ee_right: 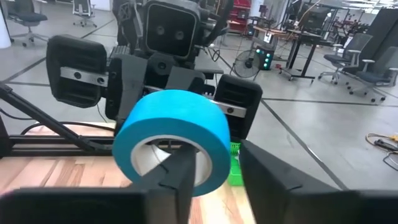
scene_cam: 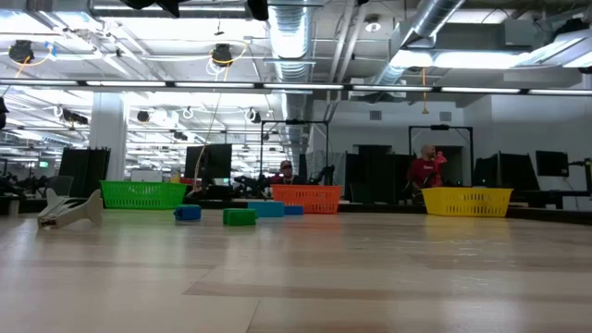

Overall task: Pick and place Stapler, Stapler remover, tape
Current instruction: Put the light blue tape into the yellow bin

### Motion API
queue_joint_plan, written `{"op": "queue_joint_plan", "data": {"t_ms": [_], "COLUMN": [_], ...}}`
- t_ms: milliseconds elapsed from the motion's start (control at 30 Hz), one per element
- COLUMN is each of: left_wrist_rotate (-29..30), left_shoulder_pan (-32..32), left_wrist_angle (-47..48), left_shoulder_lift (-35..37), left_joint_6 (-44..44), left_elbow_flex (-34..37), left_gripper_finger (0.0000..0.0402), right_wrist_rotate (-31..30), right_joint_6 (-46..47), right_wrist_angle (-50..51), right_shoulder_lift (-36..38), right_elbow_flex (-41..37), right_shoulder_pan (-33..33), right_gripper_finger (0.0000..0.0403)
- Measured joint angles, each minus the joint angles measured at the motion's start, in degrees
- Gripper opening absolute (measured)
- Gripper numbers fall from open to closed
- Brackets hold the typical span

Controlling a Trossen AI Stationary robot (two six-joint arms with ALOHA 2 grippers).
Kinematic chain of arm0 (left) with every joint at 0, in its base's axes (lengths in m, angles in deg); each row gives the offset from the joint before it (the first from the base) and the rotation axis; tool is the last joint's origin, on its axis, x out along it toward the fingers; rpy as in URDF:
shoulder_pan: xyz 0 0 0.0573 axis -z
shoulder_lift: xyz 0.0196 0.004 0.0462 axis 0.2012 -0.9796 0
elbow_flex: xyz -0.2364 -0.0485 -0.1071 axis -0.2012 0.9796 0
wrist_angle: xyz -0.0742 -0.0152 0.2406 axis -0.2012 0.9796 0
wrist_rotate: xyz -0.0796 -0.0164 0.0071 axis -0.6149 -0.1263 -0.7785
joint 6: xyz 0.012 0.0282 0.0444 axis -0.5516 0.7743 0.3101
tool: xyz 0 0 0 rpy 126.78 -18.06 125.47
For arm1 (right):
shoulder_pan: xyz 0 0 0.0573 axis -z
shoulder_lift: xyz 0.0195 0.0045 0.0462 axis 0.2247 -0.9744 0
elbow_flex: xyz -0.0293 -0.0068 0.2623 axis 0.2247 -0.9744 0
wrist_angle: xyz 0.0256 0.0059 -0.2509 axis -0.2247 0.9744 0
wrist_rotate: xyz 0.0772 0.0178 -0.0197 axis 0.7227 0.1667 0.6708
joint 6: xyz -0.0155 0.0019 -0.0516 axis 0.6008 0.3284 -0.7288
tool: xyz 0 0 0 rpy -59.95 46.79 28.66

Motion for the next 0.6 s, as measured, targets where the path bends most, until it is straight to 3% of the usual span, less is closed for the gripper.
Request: {"op": "queue_joint_plan", "data": {"t_ms": [333, 600], "left_wrist_rotate": [0.26, 1.55], "left_shoulder_pan": [0.00, 0.00], "left_wrist_angle": [-0.11, 1.15], "left_shoulder_lift": [0.00, 0.00], "left_joint_6": [-0.17, -3.50], "left_elbow_flex": [0.00, 0.01], "left_gripper_finger": [0.0055, 0.0107], "right_wrist_rotate": [-0.03, -0.04], "right_joint_6": [-0.23, 0.13], "right_wrist_angle": [0.33, 0.17], "right_shoulder_lift": [-0.03, 0.01], "right_elbow_flex": [0.00, -0.02], "right_shoulder_pan": [-0.07, -0.07], "right_gripper_finger": [0.0025, 0.0032]}}
